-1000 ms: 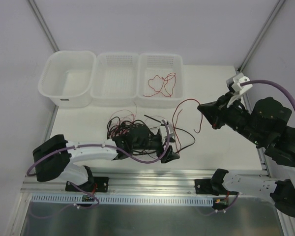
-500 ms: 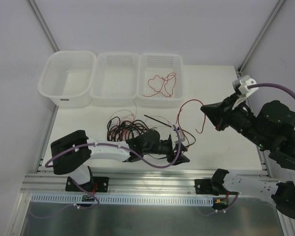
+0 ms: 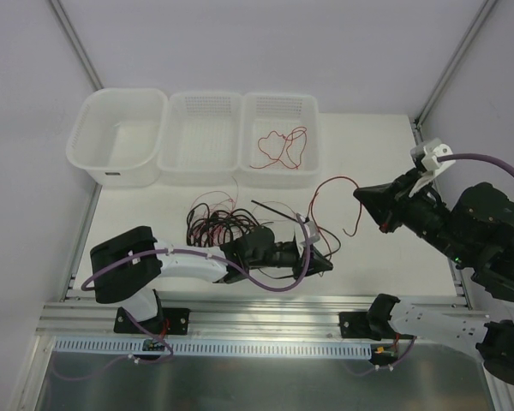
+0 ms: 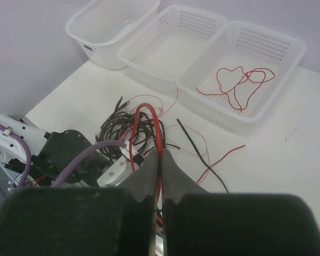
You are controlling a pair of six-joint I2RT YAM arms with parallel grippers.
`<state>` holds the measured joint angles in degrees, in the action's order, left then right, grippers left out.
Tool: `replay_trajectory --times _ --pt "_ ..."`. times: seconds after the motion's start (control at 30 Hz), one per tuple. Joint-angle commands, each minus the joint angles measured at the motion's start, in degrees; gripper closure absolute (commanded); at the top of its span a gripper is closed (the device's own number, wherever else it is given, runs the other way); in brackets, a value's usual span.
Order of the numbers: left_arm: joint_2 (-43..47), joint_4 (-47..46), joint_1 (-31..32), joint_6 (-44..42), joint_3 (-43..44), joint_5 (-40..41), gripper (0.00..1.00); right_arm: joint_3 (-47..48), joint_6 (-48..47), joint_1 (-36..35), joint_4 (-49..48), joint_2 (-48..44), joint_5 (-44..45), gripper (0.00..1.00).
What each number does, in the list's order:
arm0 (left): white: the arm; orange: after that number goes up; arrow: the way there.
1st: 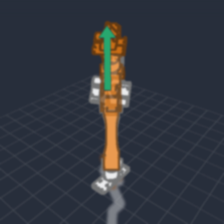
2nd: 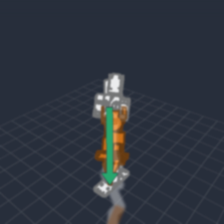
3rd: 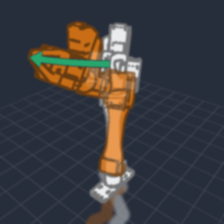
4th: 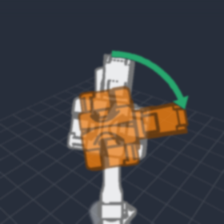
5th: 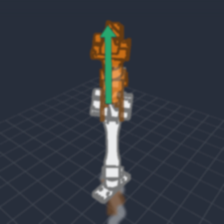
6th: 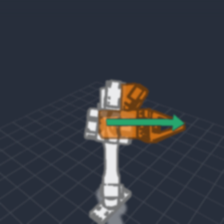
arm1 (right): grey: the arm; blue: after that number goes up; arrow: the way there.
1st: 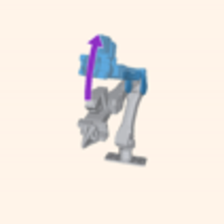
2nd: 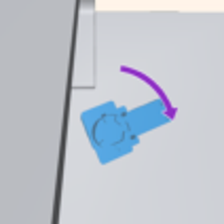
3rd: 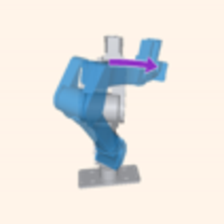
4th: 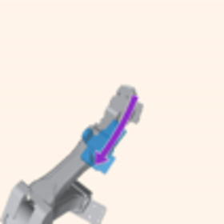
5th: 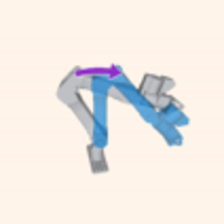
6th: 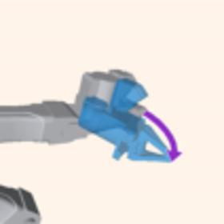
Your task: Untangle the cables
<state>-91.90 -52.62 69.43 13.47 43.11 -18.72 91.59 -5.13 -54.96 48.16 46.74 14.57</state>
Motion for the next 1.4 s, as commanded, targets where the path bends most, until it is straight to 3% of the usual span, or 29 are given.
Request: replay_trajectory --times 0.0,0.1,0.3,0.47,0.73,0.93,1.17,1.37 --pt "2.85 -5.3 0.44 0.24 -1.36 2.02 1.0 -0.62 0.64 0.11 -2.11 -1.12 2.13 0.99" --pt "7.06 -3.64 0.36 -0.73 -2.59 5.09 1.0 -2.81 0.73 0.03 -1.14 -2.18 4.23 0.99" --pt "19.11 11.02 -0.26 -7.75 0.03 16.86 1.0 -11.6 2.31 0.03 2.55 -5.95 13.2 0.99" --pt "23.87 25.79 -2.98 -14.43 11.89 24.95 1.0 -21.08 3.98 0.03 2.21 -7.45 11.55 0.99" --pt "20.89 39.15 -6.06 -23.3 35.67 26.63 1.0 -28.66 3.98 0.12 -9.21 -4.39 0.47 0.99" --pt "15.27 42.42 -9.04 -29.12 50.11 27.69 1.0 -28.84 1.44 0.12 -15.55 -1.14 1.26 0.99" --pt "12.36 42.78 -10.81 -27.98 56.81 24.35 1.0 -28.39 -1.37 0.12 -27.76 1.68 -4.81 0.98" --pt "12.0 42.95 -10.81 -25.96 58.32 22.68 1.0 -29.28 -2.7 0.38 -36.82 5.02 -8.06 0.9"
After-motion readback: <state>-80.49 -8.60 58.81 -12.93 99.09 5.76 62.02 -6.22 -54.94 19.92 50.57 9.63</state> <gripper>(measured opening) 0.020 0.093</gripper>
